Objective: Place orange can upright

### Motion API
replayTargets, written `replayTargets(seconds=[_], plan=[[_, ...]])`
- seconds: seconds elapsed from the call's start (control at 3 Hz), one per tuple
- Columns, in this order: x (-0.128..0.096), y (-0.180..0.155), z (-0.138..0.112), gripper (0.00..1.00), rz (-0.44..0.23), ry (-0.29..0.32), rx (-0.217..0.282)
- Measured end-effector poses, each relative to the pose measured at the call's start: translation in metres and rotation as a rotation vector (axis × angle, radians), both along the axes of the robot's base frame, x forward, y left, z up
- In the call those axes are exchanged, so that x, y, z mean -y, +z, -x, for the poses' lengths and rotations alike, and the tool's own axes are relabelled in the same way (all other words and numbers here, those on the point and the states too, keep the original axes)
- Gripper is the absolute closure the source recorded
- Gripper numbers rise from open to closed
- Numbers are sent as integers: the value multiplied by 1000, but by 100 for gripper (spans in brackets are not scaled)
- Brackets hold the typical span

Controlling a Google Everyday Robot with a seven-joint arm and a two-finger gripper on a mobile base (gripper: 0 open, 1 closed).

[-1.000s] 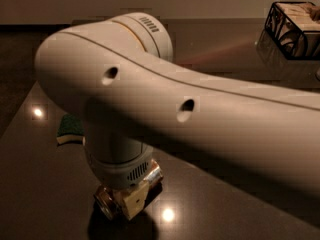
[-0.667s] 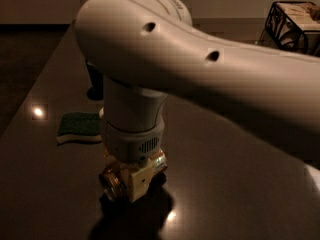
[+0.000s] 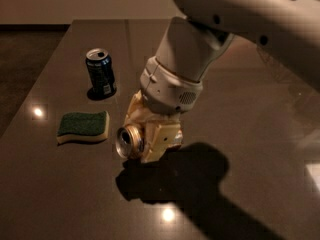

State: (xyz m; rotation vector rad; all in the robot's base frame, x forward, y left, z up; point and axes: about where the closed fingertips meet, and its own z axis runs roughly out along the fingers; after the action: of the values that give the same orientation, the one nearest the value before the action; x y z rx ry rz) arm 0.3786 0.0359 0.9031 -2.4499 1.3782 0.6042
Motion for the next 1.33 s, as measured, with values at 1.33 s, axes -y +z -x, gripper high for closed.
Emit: replayTargets(seconds=[1.33], plan=[[29,40,-67,100,-588,-444,-183]])
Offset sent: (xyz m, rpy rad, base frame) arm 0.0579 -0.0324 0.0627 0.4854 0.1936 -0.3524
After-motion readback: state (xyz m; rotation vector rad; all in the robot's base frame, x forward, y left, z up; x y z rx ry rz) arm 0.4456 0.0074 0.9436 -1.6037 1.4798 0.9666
